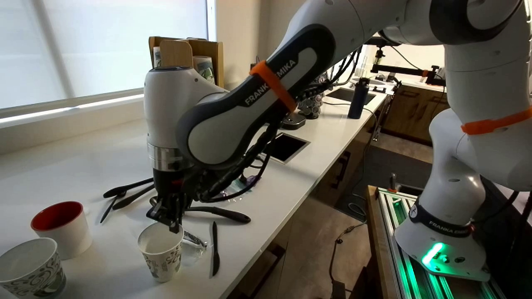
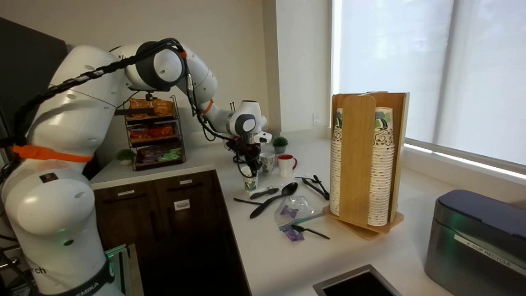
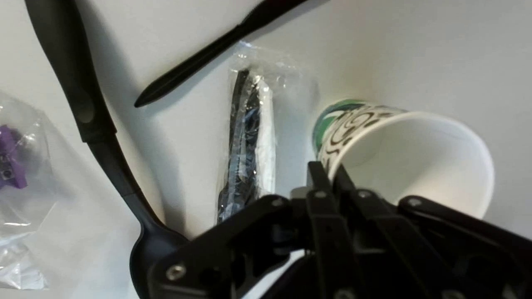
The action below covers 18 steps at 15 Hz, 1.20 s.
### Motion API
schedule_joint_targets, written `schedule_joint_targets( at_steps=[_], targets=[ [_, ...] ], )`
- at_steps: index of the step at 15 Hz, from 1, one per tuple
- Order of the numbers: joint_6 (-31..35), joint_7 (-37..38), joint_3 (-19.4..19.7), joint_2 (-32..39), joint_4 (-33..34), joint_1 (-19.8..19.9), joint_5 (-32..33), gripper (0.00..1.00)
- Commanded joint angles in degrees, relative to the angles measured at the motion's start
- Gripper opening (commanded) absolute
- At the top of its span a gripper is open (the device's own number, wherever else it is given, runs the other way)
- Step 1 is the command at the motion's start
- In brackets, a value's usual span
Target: Pick up the coffee cup on the right and place it on top of the stacked cups on the far right.
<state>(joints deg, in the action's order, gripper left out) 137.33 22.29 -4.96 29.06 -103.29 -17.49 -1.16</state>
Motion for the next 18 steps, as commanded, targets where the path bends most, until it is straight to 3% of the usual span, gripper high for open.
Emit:
schedule_joint_targets(
  at_steps=[1, 5, 9, 13, 18],
  targets=[
    [1.1, 1.1, 0.2, -2.1, -0.7, -1.0, 1.1, 0.01],
    [5.9, 3.1, 1.5, -12.4, -5.9, -1.2, 3.7, 0.01],
    [10.0, 10.2, 3.6, -22.5, -10.3, 0.9, 4.4, 0.01],
    [7.9, 16.2, 4.0, -29.2, -14.8, 5.3, 5.8, 0.01],
    [10.3, 25.3, 4.0, -37.2, -22.5, 12.2, 6.8, 0.01]
  ],
)
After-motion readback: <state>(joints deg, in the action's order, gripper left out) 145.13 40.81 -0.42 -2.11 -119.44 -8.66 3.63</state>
